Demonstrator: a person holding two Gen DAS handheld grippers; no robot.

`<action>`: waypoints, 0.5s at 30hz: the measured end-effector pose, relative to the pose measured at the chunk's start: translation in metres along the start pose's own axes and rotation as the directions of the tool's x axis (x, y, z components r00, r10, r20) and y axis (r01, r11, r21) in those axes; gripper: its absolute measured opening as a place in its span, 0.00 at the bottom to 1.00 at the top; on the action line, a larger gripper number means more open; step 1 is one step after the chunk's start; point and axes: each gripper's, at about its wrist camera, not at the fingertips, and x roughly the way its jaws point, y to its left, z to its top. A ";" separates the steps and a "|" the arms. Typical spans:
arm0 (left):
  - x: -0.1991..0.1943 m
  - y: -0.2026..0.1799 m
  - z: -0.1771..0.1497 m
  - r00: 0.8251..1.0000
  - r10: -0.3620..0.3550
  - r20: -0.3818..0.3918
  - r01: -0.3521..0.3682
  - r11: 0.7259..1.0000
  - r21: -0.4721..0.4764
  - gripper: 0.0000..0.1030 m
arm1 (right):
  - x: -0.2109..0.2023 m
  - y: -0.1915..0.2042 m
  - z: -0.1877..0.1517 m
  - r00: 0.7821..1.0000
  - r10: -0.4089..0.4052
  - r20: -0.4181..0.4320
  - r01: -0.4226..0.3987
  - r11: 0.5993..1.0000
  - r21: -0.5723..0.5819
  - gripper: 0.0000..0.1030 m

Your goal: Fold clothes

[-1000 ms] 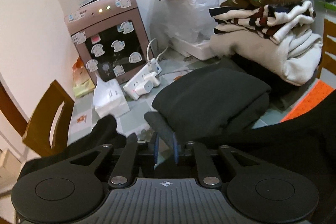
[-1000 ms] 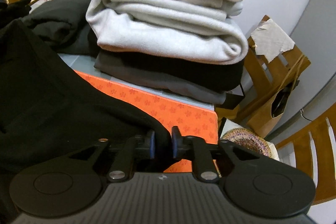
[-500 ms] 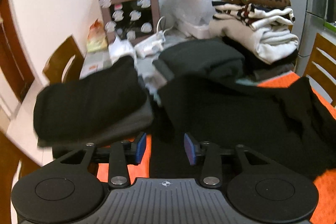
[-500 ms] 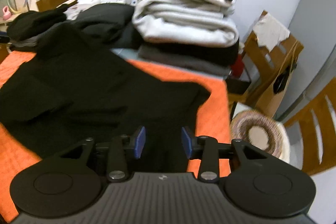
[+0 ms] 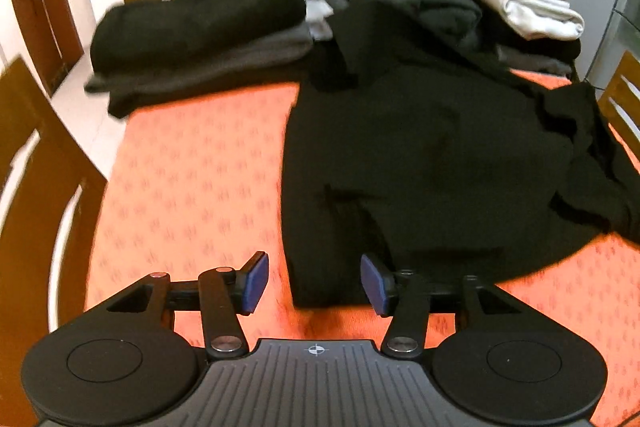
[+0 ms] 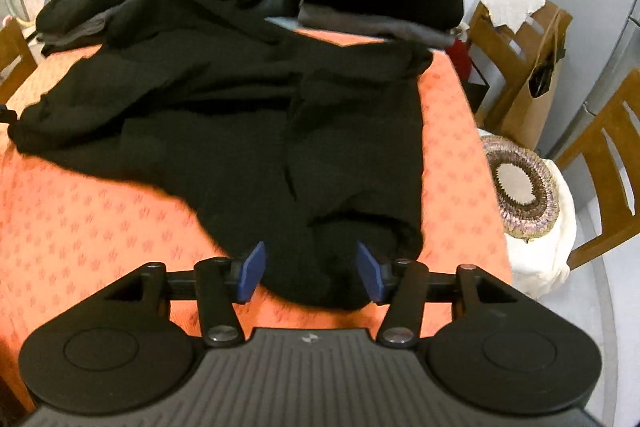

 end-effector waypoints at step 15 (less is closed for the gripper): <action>-0.012 -0.008 -0.007 0.993 0.050 0.111 -0.046 0.998 -0.037 0.09 | 0.023 0.023 0.003 0.998 -0.058 -0.020 0.055 0.991 -0.125 0.12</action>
